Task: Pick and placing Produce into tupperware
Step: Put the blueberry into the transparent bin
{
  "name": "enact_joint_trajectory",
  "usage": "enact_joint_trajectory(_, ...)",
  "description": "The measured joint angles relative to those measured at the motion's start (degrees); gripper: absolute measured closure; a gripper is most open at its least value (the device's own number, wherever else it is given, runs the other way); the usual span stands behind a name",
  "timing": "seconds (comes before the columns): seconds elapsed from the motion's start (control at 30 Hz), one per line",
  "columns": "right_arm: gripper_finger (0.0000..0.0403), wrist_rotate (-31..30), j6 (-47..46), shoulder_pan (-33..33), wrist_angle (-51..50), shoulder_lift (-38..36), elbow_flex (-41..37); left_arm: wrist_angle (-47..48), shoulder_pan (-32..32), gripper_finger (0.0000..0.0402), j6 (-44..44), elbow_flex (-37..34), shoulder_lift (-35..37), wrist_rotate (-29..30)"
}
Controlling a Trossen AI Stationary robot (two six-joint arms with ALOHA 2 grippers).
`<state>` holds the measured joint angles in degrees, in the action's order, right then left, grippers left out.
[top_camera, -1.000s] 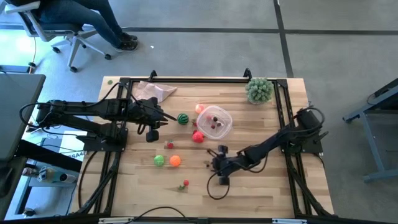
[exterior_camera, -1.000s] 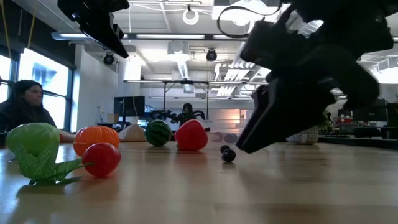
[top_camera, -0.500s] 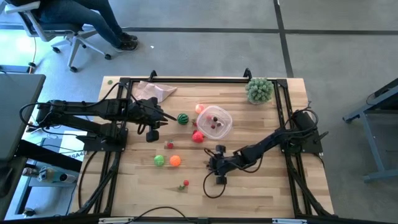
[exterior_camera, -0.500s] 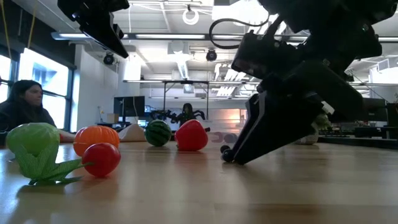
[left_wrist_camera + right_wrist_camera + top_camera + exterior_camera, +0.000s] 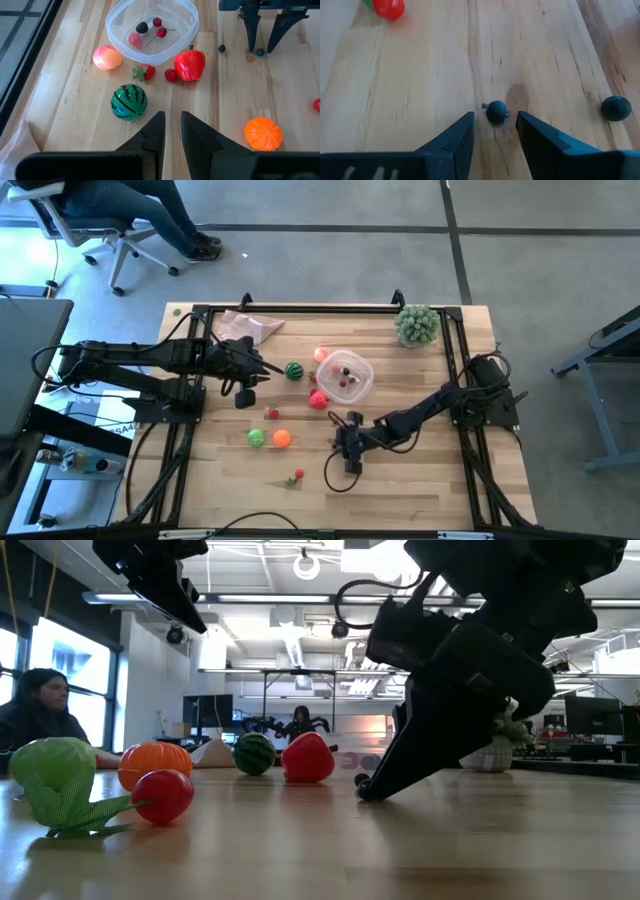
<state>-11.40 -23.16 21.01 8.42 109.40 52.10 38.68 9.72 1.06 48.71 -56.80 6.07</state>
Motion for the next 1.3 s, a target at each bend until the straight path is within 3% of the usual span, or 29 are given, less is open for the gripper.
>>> enact_joint_trajectory(0.7,0.0324,0.0,-0.4,-0.2,-0.2,0.0,0.0,0.0,0.0,0.0350,0.0,0.0,0.0,0.0)
enact_joint_trajectory(1.3,0.0329,-4.7,1.4,-0.2,2.2,-1.8,2.3,0.0,0.0,0.0350,0.0,0.0,0.0,0.0)
